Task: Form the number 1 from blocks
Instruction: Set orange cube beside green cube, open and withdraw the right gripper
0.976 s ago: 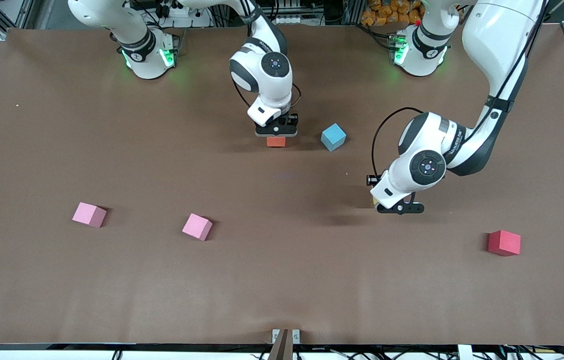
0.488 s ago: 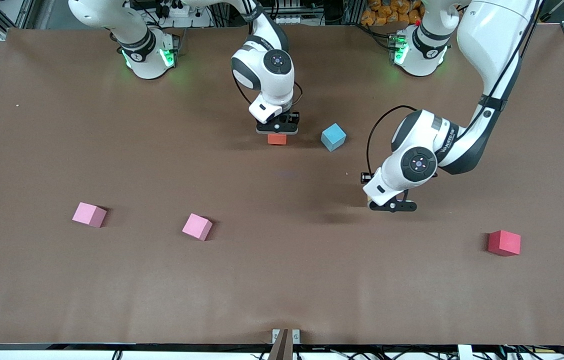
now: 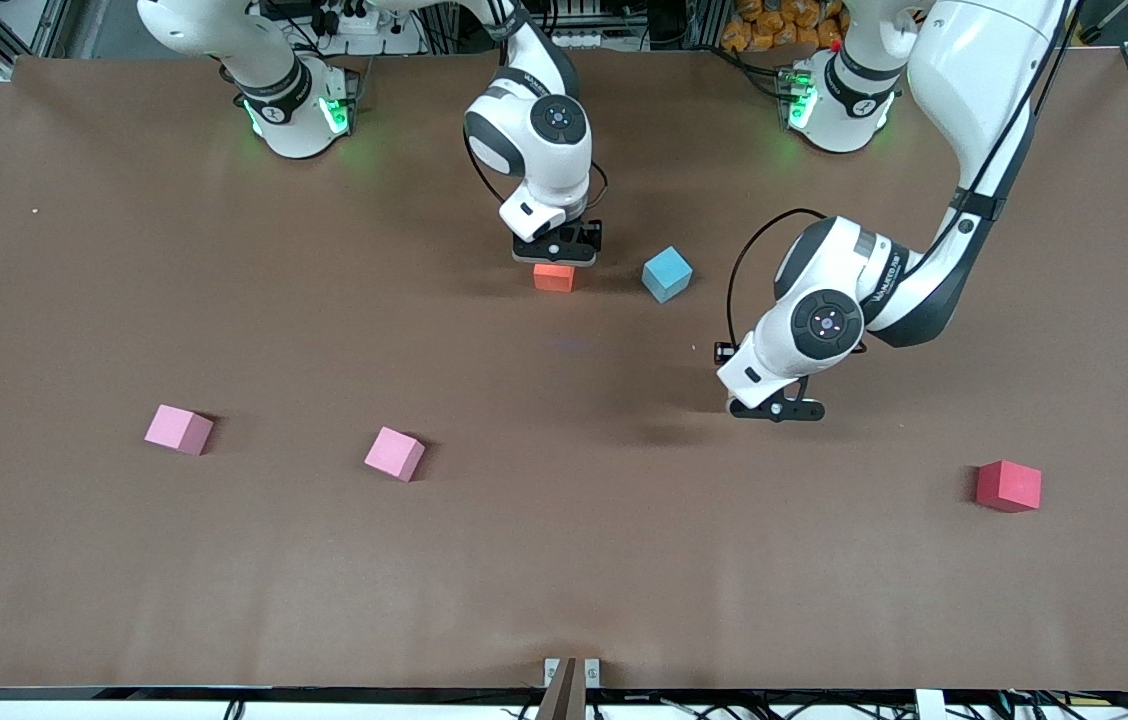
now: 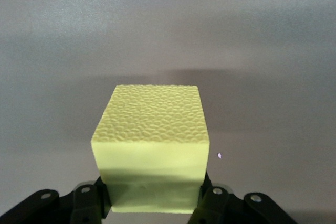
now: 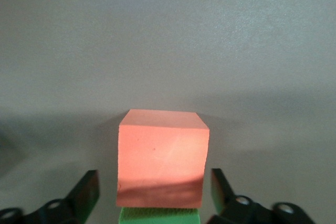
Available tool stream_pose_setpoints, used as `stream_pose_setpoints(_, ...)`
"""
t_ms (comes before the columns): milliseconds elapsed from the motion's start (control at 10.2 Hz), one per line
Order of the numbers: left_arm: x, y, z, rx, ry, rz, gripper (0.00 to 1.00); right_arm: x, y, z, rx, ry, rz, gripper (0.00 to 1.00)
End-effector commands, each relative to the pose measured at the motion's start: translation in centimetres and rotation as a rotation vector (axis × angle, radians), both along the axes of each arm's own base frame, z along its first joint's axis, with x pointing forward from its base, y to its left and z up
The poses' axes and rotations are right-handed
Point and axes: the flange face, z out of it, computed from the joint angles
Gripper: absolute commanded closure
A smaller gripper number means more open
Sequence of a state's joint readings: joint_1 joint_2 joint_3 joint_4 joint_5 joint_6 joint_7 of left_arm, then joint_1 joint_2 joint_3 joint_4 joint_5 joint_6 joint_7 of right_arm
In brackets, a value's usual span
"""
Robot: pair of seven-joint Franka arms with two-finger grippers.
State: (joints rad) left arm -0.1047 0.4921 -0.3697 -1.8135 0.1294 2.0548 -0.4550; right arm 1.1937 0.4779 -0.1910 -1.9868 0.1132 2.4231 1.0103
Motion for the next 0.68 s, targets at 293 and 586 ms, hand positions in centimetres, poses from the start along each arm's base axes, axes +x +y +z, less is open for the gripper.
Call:
stream_pose_setpoints(293, -0.7, -2.1, 0.8, -0.003, 0.002, -0.027, 0.49, 1.5, -1.2, 1.6, 0.007, -0.017, -0.05, 0.0)
stream_pose_setpoints(586, -1.5, -3.7, 0.9, -0.005, 0.003, -0.047, 0.49, 5.6, -4.8, 7.8, 0.024, 0.006, -0.107, 0.0)
